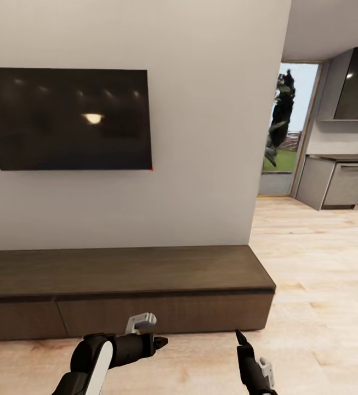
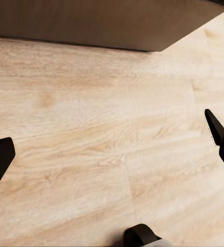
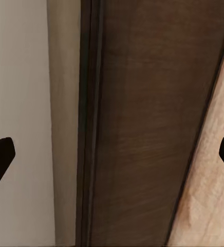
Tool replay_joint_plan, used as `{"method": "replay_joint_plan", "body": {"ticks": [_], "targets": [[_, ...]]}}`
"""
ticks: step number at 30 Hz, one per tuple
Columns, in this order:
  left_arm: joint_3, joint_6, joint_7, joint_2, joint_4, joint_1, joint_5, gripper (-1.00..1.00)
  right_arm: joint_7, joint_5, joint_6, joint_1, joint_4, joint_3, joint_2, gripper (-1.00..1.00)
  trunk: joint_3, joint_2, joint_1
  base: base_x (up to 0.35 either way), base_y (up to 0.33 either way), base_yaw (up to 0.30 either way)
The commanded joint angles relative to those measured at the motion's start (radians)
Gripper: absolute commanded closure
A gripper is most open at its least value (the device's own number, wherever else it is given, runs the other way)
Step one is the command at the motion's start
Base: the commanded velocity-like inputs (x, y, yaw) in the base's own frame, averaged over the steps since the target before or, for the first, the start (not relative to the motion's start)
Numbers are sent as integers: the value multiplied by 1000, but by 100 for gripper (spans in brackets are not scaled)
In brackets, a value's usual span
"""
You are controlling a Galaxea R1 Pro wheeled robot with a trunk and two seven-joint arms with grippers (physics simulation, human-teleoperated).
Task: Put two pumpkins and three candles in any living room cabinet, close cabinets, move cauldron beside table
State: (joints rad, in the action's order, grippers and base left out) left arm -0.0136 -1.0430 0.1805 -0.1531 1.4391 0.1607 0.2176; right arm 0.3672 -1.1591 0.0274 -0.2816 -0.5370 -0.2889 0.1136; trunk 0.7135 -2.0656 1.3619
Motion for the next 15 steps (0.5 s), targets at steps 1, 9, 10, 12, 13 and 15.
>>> {"method": "replay_joint_plan", "body": {"ticks": [1, 9, 10, 12, 13, 15], "targets": [[3, -4, 3, 0, 0, 1, -1, -100, 5, -10, 26, -8, -3, -4, -1, -100, 1, 0, 0, 341, 0, 0], [6, -4, 4, 23, -56, 0, -1, -100, -32, -9, 219, -100, -38, -4, -33, -100, 1, 0, 0, 342, 0, 0], [6, -4, 4, 23, -62, 0, -1, -100, -36, -9, 225, -104, -40, -4, -36, -100, 1, 0, 0, 284, 0, 0], [4, -4, 4, 23, -69, 0, -2, -100, -41, -9, 231, -109, -41, -5, -39, -100, 1, 0, 0, 156, 0, 0], [3, -4, 4, 22, -71, 0, -3, -100, -43, -10, 233, -110, -42, -5, -41, -100, 1, 0, 0, 78, 0, 0], [-1, -4, 4, 21, -72, 0, -1, -100, -48, -12, 235, -112, -41, -5, -43, -100, 1, 0, 0, 41, 0, 0]]}}
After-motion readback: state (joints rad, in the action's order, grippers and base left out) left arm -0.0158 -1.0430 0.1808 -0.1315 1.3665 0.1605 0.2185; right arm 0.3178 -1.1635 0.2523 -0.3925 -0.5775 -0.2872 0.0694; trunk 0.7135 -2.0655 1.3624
